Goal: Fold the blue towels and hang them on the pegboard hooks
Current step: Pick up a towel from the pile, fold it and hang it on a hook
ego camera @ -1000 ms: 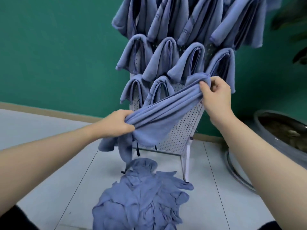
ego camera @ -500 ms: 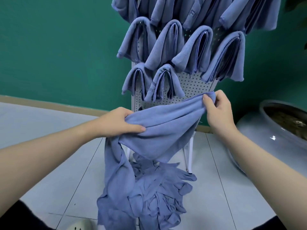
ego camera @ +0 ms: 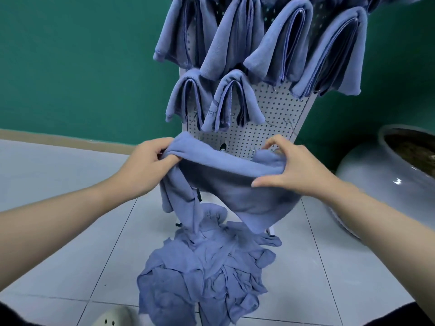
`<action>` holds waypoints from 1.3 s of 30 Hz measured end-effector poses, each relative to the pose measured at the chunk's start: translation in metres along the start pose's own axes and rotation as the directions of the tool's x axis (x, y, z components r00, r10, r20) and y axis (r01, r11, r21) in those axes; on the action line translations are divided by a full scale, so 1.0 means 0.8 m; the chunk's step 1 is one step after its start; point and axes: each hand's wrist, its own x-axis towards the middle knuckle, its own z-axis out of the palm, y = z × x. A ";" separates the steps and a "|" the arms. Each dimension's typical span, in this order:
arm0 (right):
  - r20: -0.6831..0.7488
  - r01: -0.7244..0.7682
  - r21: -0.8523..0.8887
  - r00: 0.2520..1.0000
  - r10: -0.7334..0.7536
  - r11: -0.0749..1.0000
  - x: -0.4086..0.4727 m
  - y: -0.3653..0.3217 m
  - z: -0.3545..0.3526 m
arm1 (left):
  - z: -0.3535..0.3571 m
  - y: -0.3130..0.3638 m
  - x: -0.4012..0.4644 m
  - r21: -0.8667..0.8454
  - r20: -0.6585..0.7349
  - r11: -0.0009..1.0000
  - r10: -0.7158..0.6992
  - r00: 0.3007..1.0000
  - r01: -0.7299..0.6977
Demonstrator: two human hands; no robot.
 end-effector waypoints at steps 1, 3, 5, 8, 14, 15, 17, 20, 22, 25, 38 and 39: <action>0.042 0.033 -0.137 0.999 -0.028 0.990 0.001 0.001 -0.001 | -0.001 0.000 0.002 -0.022 -0.020 1.000 0.006 1.000 -0.006; 0.062 0.118 -0.243 0.992 -0.106 0.963 0.006 0.004 -0.001 | -0.004 0.000 0.006 -0.061 -0.030 0.998 -0.021 0.999 0.019; 0.042 0.162 -0.254 0.987 -0.156 0.953 0.009 0.009 -0.001 | -0.005 0.000 0.007 -0.064 -0.023 0.996 -0.057 0.998 0.056; -0.011 0.140 -0.175 0.989 -0.144 0.975 0.010 0.018 -0.003 | -0.003 -0.002 0.010 -0.037 -0.008 0.994 -0.102 0.995 0.101; -0.166 -0.093 0.480 0.967 0.194 0.872 0.012 0.029 -0.006 | -0.001 -0.001 0.012 -0.071 0.155 0.993 -0.079 0.985 0.091; -0.160 -0.102 0.588 0.958 0.239 0.802 0.012 0.028 -0.005 | 0.001 -0.001 0.012 -0.041 0.167 0.997 -0.056 0.984 0.064; -0.132 -0.113 0.723 0.946 0.297 0.682 0.012 0.025 -0.003 | 0.007 0.004 0.015 0.017 0.198 0.999 -0.043 0.979 0.040; -0.097 -0.141 0.772 0.938 0.334 0.619 0.013 0.019 -0.004 | 0.013 0.011 0.016 0.020 0.296 0.991 -0.132 0.946 0.132; -0.068 -0.156 0.788 0.939 0.337 0.595 0.012 0.018 -0.008 | 0.013 0.012 0.014 0.124 0.362 0.985 -0.159 0.918 0.122; -0.045 -0.167 0.810 0.938 0.344 0.562 0.011 0.018 -0.015 | 0.014 0.011 0.009 0.255 0.399 0.963 -0.183 0.899 0.083; -0.107 -0.158 0.744 0.931 0.349 0.649 0.018 0.033 -0.010 | 0.019 0.027 0.005 0.028 0.480 0.937 -0.318 0.817 0.348; -0.107 -0.158 0.741 0.931 0.347 0.653 0.019 0.034 -0.009 | 0.019 0.029 0.006 0.047 0.502 0.932 -0.333 0.798 0.359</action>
